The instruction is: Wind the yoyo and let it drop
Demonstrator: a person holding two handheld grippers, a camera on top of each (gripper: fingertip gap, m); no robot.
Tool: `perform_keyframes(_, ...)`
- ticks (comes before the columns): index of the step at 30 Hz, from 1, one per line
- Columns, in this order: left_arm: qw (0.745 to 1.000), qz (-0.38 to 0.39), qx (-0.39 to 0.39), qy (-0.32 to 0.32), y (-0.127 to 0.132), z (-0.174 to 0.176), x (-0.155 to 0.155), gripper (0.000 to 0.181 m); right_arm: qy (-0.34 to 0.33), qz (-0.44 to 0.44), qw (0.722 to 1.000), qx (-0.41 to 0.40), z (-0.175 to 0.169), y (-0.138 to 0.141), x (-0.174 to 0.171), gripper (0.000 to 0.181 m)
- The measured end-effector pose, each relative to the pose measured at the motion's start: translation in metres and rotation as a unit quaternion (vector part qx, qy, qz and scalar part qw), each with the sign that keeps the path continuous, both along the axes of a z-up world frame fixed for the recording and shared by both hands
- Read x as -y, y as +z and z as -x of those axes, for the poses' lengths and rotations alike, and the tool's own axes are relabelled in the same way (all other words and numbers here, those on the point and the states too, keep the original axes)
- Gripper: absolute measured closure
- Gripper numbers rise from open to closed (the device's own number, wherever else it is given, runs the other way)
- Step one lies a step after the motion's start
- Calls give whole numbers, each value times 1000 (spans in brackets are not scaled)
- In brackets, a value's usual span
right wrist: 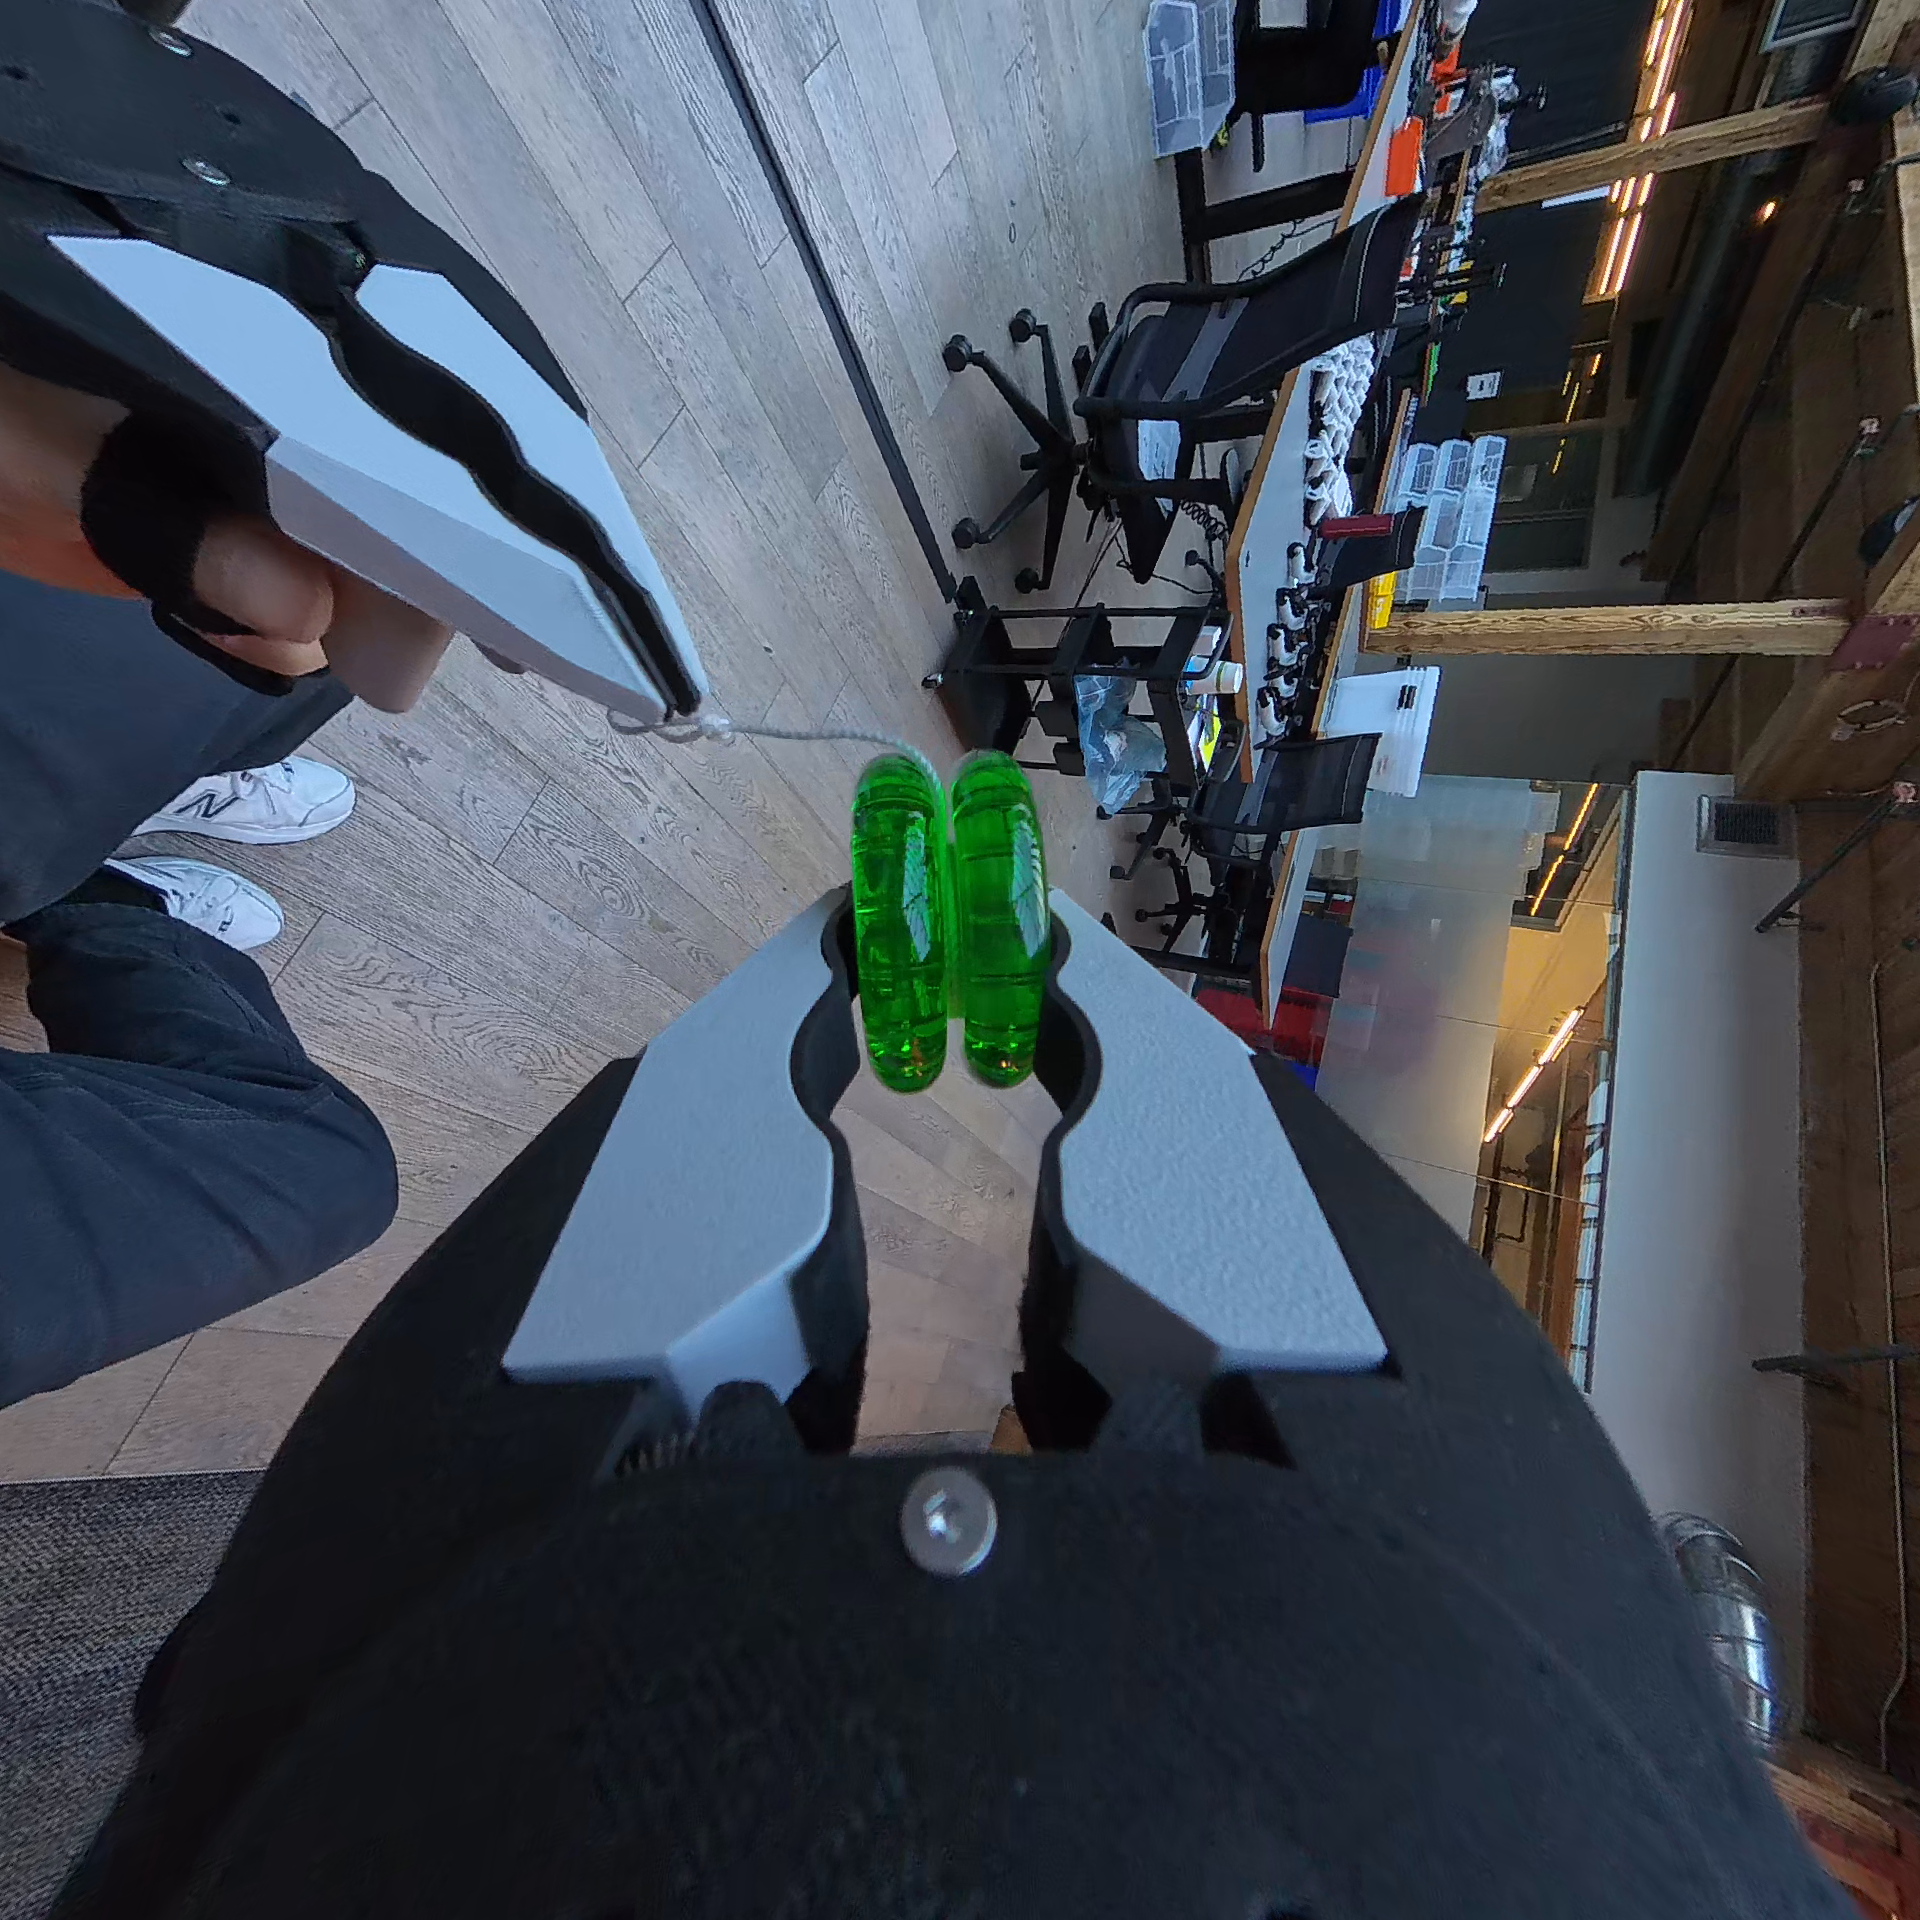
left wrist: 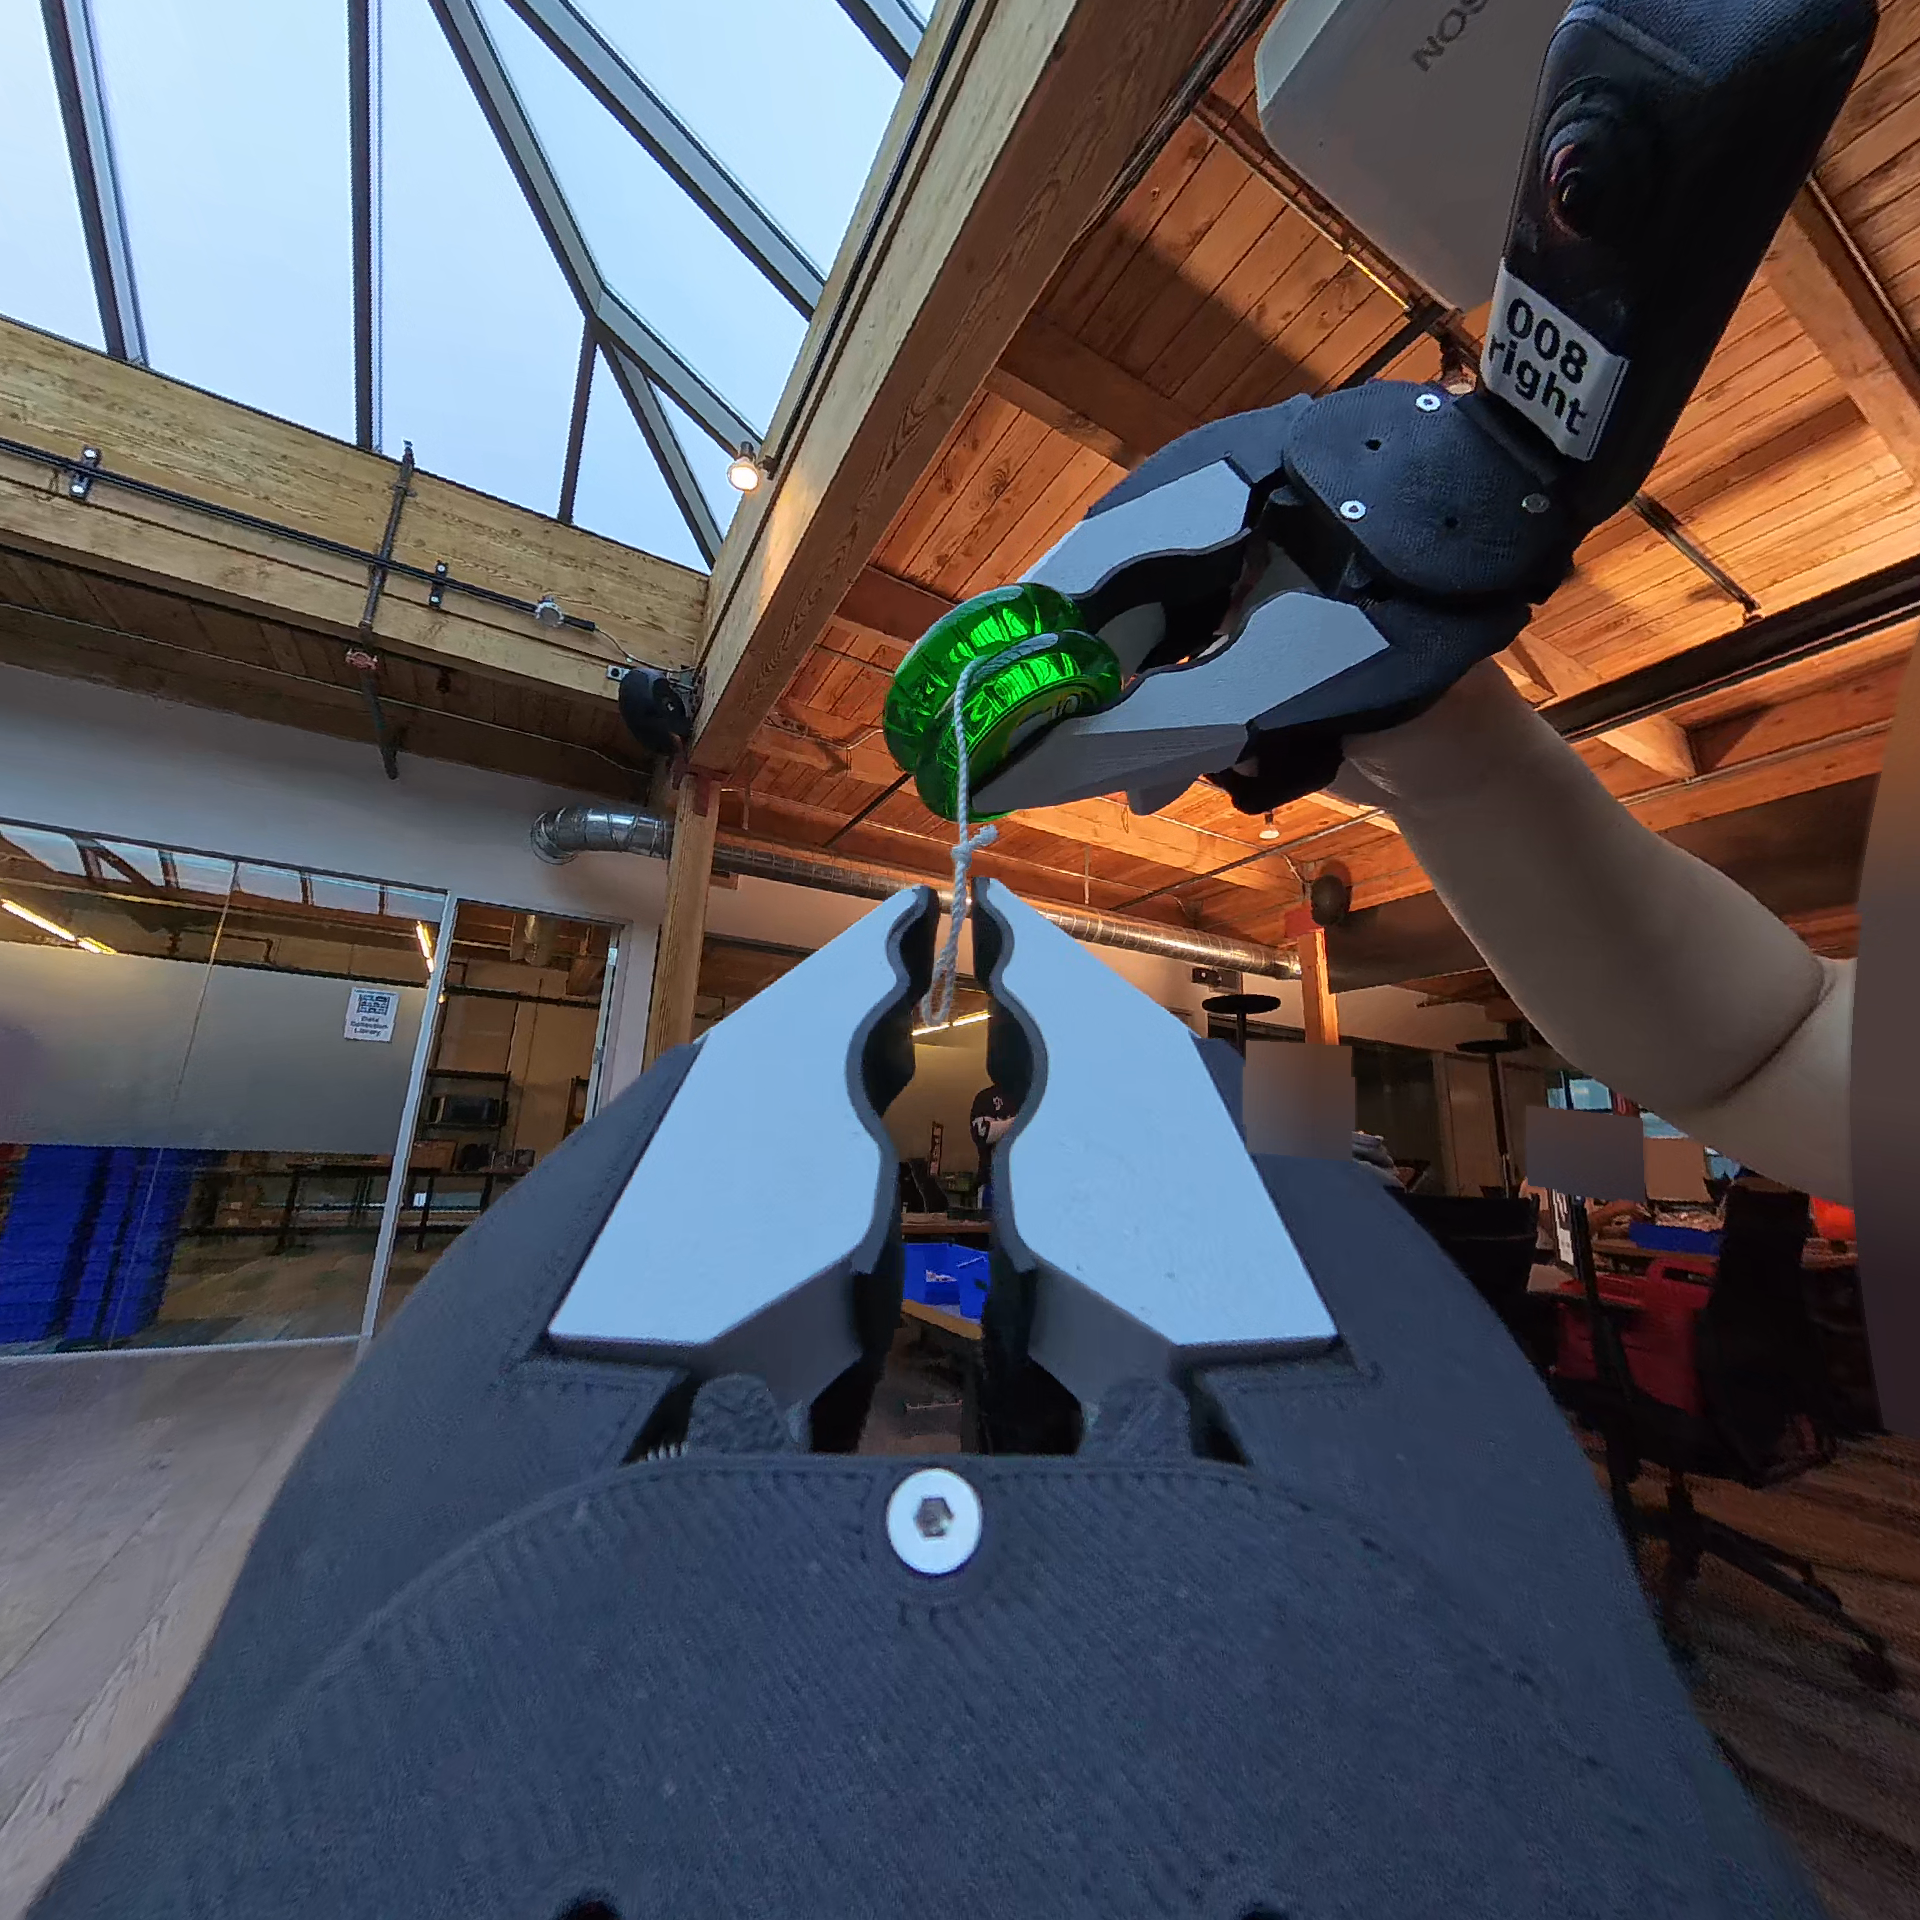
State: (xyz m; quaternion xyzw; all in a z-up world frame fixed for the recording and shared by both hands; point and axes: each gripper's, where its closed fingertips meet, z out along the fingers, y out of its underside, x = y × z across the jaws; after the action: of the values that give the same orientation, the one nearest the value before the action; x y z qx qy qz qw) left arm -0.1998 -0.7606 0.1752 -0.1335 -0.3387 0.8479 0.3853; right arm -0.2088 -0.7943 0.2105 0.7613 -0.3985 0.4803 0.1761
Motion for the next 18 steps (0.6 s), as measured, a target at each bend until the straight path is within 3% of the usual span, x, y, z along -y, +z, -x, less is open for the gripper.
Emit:
perform_keyframes(14, 1000, 10, 18, -21, -2, 11, -3, 174, -7, -9, 1000, 0, 5, -3, 2, 153)
perform_keyframes(18, 998, 15, 14, -55, -1, 13, -7, 177, -16, -4, 1000, -4, 8, -4, 7, 153)
